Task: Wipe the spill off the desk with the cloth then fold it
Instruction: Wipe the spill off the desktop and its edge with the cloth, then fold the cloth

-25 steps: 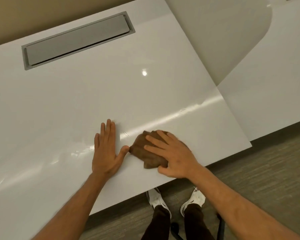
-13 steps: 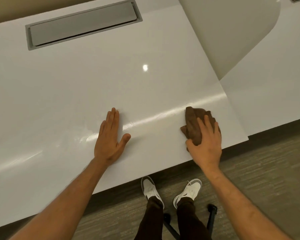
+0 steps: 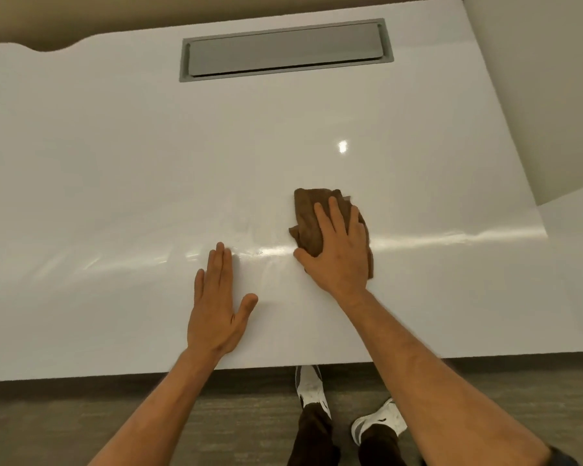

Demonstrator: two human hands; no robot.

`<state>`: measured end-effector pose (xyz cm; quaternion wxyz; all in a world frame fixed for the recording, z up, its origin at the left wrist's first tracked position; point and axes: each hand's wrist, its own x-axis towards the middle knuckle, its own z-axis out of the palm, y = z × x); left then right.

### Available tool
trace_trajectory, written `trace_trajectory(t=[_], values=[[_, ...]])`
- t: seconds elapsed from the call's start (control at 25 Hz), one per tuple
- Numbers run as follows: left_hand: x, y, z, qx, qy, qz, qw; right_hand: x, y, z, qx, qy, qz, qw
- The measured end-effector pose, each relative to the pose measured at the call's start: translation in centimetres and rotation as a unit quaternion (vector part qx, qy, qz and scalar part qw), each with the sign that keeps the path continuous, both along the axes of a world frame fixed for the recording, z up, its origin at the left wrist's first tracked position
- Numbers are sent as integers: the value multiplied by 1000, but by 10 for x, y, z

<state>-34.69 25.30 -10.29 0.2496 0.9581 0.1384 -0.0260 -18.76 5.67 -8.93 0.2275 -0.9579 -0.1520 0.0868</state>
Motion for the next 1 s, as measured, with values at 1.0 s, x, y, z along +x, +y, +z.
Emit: trace_trajectory(t=[1.0], values=[[18,-163,183,-208,22,-57,976,-74,-243,215,349,352,-98,863]])
